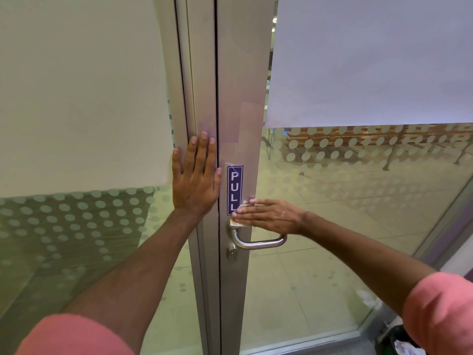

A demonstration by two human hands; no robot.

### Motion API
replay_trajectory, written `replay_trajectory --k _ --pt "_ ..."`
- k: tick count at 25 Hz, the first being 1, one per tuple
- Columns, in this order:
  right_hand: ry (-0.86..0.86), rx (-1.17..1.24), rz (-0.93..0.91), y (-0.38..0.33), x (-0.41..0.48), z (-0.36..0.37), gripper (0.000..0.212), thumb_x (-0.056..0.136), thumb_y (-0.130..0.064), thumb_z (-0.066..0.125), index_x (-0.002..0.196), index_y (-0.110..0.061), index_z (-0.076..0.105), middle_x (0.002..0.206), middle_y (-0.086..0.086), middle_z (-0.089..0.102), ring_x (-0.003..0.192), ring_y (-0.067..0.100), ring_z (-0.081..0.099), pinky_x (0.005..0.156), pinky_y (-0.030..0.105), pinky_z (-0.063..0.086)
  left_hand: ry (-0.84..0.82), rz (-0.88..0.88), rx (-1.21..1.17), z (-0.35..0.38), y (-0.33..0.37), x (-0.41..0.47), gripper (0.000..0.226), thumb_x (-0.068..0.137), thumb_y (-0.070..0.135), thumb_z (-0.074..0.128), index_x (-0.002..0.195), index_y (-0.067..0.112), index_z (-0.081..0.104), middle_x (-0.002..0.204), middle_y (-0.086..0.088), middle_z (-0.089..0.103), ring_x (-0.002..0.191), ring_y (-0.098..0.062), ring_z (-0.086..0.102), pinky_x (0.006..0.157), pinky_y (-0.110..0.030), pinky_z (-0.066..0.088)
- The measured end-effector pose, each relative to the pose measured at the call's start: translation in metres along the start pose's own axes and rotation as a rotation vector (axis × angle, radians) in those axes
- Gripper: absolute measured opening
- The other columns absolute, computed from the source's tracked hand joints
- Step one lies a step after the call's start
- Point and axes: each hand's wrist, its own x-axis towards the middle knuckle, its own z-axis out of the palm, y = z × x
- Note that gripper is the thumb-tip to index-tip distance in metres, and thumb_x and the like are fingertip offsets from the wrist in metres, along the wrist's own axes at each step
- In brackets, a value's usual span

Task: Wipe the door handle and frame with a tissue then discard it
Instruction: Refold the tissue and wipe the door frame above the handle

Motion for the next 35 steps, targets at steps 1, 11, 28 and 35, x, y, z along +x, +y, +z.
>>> replay_trajectory --k 1,11,28,35 --pt "0.026 -0.034 0.012 0.010 0.001 -0.006 0.065 0.090 -0.010 0.043 0.150 -0.018 0.018 0.157 0.001 0.019 0.144 0.014 0.015 0.121 0.036 0.005 0.001 0.002 -0.002 0.001 0.000 0.000 0.063 0.104 0.038 0.022 0.157 0.013 -0.001 0.164 -0.003 -0.014 0.152 -0.019 -0.009 0.123 -0.046 -0.006" --pt "0.238 -0.060 0.304 0.020 0.020 -0.021 0.064 0.092 -0.001 0.030 0.152 -0.014 0.014 0.159 0.007 0.010 0.148 0.019 0.009 0.122 0.039 0.004 0.001 0.007 0.011 0.001 0.000 -0.001 0.064 0.104 0.039 0.023 0.157 0.012 -0.001 0.164 -0.003 -0.015 0.152 -0.019 -0.009 0.123 -0.046 -0.007" --pt "0.528 -0.026 0.626 0.009 0.065 -0.034 0.070 0.090 0.009 0.048 0.151 -0.008 0.018 0.158 0.014 0.014 0.148 0.026 0.015 0.122 0.040 0.017 -0.008 -0.003 -0.029 0.000 0.000 0.000 0.063 0.104 0.040 0.022 0.157 0.013 -0.002 0.164 -0.003 -0.012 0.152 -0.019 -0.008 0.123 -0.046 -0.006" --pt "0.411 -0.001 0.729 -0.047 0.046 -0.007 0.069 0.088 0.002 0.057 0.149 -0.005 0.025 0.157 0.014 0.021 0.147 0.025 0.020 0.120 0.039 0.021 -0.001 0.000 -0.032 0.000 0.000 0.000 0.063 0.104 0.039 0.020 0.157 0.013 -0.001 0.164 -0.003 -0.011 0.152 -0.019 -0.008 0.123 -0.045 -0.006"
